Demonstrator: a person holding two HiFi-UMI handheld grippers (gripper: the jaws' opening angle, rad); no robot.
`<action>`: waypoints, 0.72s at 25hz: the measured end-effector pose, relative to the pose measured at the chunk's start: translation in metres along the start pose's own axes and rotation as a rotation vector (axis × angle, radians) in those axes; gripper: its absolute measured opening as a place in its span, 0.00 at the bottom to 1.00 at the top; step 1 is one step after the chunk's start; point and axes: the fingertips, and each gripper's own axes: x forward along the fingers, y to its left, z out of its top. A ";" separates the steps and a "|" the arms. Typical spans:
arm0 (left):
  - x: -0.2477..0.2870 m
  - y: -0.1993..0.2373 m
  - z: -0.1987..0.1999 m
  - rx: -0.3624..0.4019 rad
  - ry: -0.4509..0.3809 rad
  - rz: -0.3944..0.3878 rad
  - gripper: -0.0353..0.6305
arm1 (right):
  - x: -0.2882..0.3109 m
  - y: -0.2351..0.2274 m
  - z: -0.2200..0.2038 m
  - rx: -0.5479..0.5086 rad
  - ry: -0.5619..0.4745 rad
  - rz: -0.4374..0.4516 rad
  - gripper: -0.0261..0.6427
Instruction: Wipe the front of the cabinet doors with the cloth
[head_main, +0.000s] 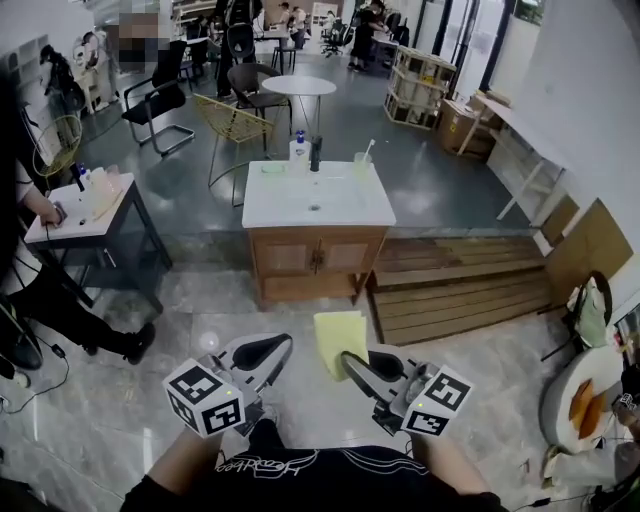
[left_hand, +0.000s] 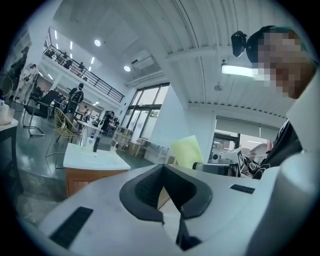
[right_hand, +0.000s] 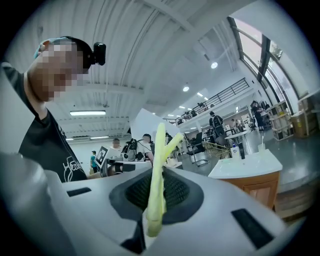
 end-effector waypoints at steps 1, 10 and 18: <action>-0.002 -0.014 0.000 0.009 -0.002 -0.001 0.06 | -0.011 0.007 0.001 -0.010 -0.002 -0.002 0.10; -0.013 -0.093 0.009 0.081 -0.045 -0.014 0.06 | -0.063 0.049 0.005 -0.055 -0.012 0.010 0.10; -0.018 -0.125 0.005 0.095 -0.055 -0.008 0.06 | -0.089 0.067 0.008 -0.071 -0.042 0.030 0.10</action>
